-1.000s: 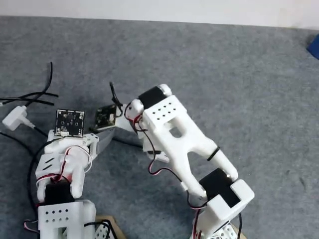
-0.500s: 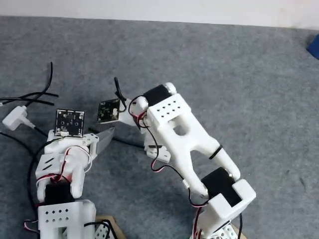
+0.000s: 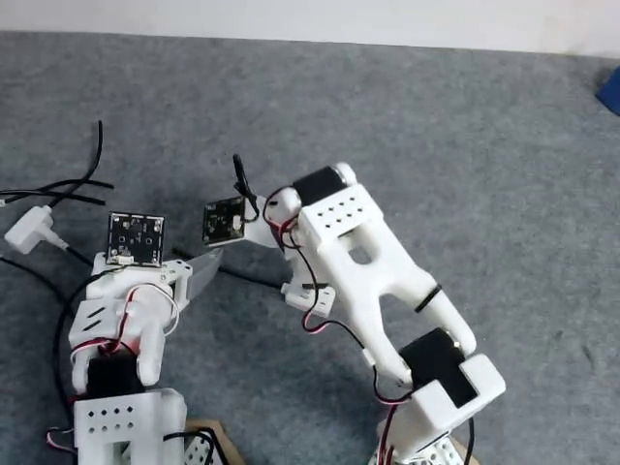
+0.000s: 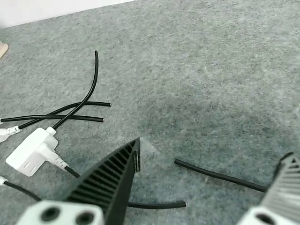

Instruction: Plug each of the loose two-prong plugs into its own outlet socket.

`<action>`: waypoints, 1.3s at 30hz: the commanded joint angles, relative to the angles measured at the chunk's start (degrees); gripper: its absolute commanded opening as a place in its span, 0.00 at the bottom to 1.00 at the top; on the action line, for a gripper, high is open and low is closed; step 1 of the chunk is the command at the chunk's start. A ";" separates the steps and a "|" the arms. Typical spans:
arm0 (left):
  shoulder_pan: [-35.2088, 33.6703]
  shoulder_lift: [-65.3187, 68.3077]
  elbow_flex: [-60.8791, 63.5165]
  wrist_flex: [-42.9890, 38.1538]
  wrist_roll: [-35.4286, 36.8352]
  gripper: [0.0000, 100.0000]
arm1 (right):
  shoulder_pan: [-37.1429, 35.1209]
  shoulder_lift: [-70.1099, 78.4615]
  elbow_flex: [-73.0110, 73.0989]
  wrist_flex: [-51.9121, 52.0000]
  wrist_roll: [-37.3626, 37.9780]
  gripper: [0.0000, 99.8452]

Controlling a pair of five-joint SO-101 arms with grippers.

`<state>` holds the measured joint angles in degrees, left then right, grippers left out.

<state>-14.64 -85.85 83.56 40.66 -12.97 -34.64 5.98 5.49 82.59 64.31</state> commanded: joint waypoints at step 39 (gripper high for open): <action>-1.98 0.13 -1.89 -1.14 0.53 0.42 | -2.33 -4.70 -1.45 -3.65 -2.64 0.01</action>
<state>-16.13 -85.85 83.56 40.66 -12.97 -36.66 4.48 5.05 79.96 62.55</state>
